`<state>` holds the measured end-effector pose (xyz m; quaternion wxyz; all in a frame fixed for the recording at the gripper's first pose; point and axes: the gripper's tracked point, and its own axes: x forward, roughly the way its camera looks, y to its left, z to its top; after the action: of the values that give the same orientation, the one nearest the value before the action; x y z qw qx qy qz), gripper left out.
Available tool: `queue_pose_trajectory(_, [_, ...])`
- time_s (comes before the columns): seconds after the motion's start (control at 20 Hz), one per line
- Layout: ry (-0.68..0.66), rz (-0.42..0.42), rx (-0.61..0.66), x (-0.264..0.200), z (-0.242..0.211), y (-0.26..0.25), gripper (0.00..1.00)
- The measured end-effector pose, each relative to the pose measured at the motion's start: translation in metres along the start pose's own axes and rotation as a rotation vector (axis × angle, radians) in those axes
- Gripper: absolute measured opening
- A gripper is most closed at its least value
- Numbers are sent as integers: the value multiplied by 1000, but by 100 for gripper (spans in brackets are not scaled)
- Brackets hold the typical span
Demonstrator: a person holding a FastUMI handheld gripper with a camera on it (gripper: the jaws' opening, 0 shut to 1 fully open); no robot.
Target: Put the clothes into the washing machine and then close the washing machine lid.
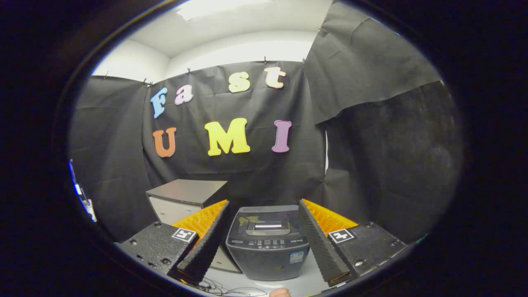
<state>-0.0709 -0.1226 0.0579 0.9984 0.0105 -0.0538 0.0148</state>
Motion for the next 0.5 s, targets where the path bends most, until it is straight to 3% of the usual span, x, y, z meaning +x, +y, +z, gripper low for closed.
queue_pose_trajectory(0.5, [7,-7,-18,-1,-4,-1,100])
